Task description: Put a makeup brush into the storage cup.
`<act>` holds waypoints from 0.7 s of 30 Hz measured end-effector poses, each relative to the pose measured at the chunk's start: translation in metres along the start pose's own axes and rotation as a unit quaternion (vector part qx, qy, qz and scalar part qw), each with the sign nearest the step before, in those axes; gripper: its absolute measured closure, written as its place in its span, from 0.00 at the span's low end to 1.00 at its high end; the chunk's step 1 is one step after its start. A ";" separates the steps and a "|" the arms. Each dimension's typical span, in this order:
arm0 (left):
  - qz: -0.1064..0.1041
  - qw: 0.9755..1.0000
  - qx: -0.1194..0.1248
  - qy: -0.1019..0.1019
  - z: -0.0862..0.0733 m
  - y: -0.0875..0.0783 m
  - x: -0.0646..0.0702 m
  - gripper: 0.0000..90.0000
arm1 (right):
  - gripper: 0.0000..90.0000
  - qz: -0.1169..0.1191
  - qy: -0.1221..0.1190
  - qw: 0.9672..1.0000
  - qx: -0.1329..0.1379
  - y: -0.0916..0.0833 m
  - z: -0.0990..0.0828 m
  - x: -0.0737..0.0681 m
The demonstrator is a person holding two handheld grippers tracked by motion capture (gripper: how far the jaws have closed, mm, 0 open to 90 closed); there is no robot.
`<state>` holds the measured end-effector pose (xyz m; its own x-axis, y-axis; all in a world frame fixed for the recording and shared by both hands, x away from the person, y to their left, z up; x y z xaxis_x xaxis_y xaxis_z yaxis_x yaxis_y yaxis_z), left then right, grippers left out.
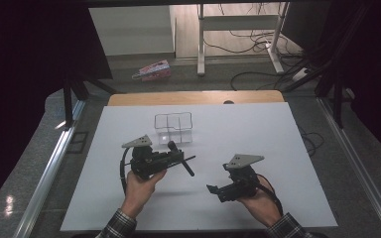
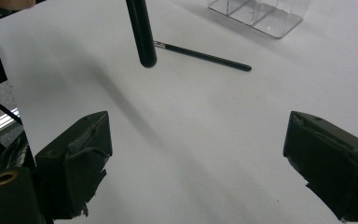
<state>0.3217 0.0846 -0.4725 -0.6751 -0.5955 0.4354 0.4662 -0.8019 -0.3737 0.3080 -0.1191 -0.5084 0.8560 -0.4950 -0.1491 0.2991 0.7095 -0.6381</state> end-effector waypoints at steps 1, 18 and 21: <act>0.002 1.000 0.000 0.000 0.000 -0.001 -0.001 0.88 | 0.08 0.001 0.000 1.000 -0.002 0.000 -0.001 0.000; 0.049 0.998 -0.001 0.025 0.002 -0.015 -0.010 0.88 | 0.05 -0.006 0.008 1.000 -0.017 -0.009 -0.011 0.010; 0.055 0.998 -0.004 0.027 0.001 -0.015 -0.012 0.88 | 0.04 -0.008 0.006 1.000 -0.020 -0.011 -0.012 0.011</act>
<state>0.3234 0.1034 -0.4710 -0.6503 -0.6756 0.3474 0.5344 -0.7318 -0.4228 0.3088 -0.1387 -0.5123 0.8456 -0.5131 -0.1472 0.2964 0.6806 -0.6700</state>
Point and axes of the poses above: each handheld gripper's, and its own axes: y roughly forward along the jaws, z roughly out of its top, x roughly to its right, the point moved 7 cm from there along y, roughly forward along the jaws, and after that the axes turned 5 degrees about z, right-handed, at the moved point
